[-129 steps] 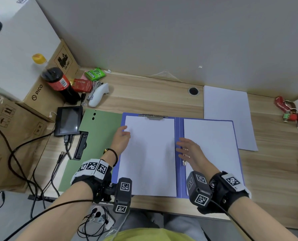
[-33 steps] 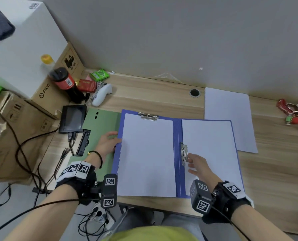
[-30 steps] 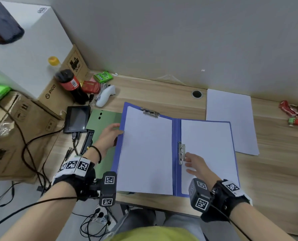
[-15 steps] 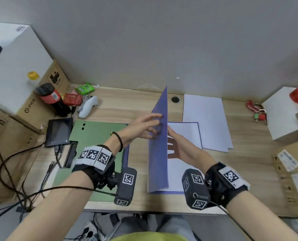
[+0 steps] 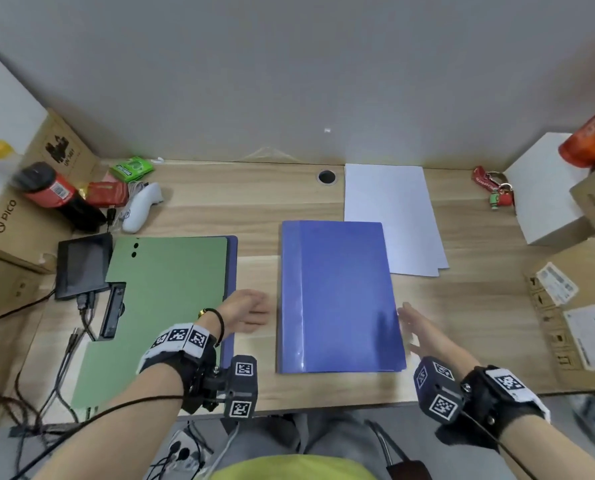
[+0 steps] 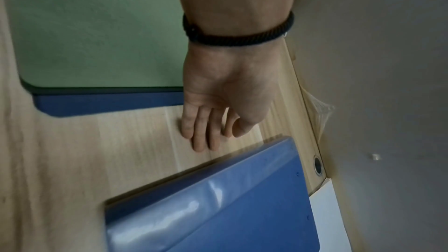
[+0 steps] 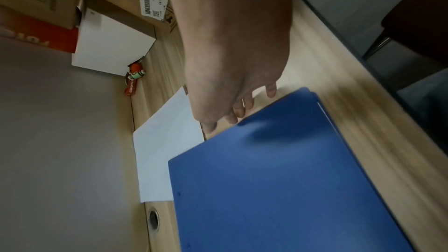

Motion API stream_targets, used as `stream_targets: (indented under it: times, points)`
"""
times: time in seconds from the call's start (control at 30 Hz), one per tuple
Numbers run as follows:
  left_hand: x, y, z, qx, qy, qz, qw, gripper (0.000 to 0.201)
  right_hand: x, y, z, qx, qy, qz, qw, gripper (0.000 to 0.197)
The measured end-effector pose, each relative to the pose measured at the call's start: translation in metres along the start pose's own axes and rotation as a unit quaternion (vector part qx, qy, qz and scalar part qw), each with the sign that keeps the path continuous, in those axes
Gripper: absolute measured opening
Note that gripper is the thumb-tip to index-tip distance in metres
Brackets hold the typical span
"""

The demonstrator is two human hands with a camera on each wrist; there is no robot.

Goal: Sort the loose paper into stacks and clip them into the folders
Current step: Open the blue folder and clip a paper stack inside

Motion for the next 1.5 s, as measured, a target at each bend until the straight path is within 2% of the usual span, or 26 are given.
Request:
stream_targets:
  times: [0.07, 0.2, 0.23, 0.3, 0.4, 0.43, 0.53, 0.67, 0.77, 0.87, 0.97, 1.07, 1.17, 1.27, 1.33, 1.5]
  points:
    - [0.011, -0.001, 0.001, -0.004, -0.009, 0.024, 1.000, 0.036, 0.007, -0.005, 0.004, 0.000, 0.029, -0.008, 1.000, 0.029]
    - [0.028, -0.004, -0.001, 0.027, -0.023, 0.032, 0.999, 0.019, 0.014, -0.019, 0.007, 0.009, 0.081, -0.022, 0.996, 0.046]
    - [0.031, -0.004, -0.001, 0.035, -0.017, 0.038, 0.999, 0.022, 0.016, -0.019, 0.007, 0.013, 0.074, -0.018, 0.997, 0.041]
    - [0.036, -0.005, -0.002, 0.059, 0.022, 0.058, 0.996, 0.035, 0.019, -0.017, 0.009, 0.023, 0.050, -0.004, 0.998, 0.016]
    - [0.034, -0.005, -0.013, 0.107, 0.075, 0.057, 0.990, 0.072, 0.018, -0.016, 0.016, 0.018, 0.032, -0.002, 0.999, 0.008]
    - [0.030, -0.005, -0.018, 0.125, 0.093, 0.051, 0.986, 0.074, 0.019, -0.015, 0.021, 0.007, 0.026, -0.006, 1.000, 0.008]
    - [0.020, 0.001, -0.042, 0.188, 0.122, 0.029, 0.974, 0.048, 0.031, -0.005, 0.044, -0.041, -0.007, 0.000, 0.999, 0.008]
    - [-0.006, 0.010, -0.064, 0.233, 0.168, -0.025, 0.958, 0.044, 0.062, 0.002, 0.074, -0.102, -0.006, 0.029, 0.994, 0.034]
    - [-0.034, 0.009, -0.065, 0.223, 0.179, -0.081, 0.955, 0.049, 0.086, 0.006, 0.088, -0.120, 0.027, 0.060, 0.991, 0.022]
    - [-0.054, 0.004, -0.060, 0.208, 0.174, -0.120, 0.955, 0.052, 0.107, 0.007, 0.085, -0.100, 0.062, 0.107, 0.987, 0.022]
    - [-0.059, -0.002, -0.050, 0.193, 0.160, -0.145, 0.957, 0.045, 0.114, 0.004, 0.073, -0.078, 0.056, 0.135, 0.986, 0.025]
    - [-0.056, -0.011, -0.036, 0.175, 0.126, -0.141, 0.966, 0.046, 0.117, 0.002, 0.068, -0.067, 0.030, 0.121, 0.990, 0.030]
    - [-0.051, -0.016, -0.035, 0.174, 0.135, -0.146, 0.964, 0.033, 0.115, -0.005, 0.071, -0.076, 0.009, 0.087, 0.993, 0.032]
    - [-0.050, -0.020, -0.046, 0.182, 0.154, -0.171, 0.956, 0.040, 0.112, -0.014, 0.081, -0.090, -0.005, 0.062, 0.994, 0.030]
    - [-0.052, -0.024, -0.057, 0.192, 0.153, -0.177, 0.953, 0.037, 0.112, -0.017, 0.091, -0.094, -0.020, 0.051, 0.994, 0.028]
    - [-0.058, -0.037, -0.073, 0.187, 0.138, -0.191, 0.954, 0.045, 0.115, -0.027, 0.112, -0.093, -0.033, 0.054, 0.994, 0.028]
Point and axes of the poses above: each hand's wrist, its own y-axis away from the middle knuckle, its own x-axis out of the palm, z = x × y, the point moved 6 cm from there along -y, towards the middle knuckle, and after that the axes turned 3 degrees about x, right-handed, at the moved point
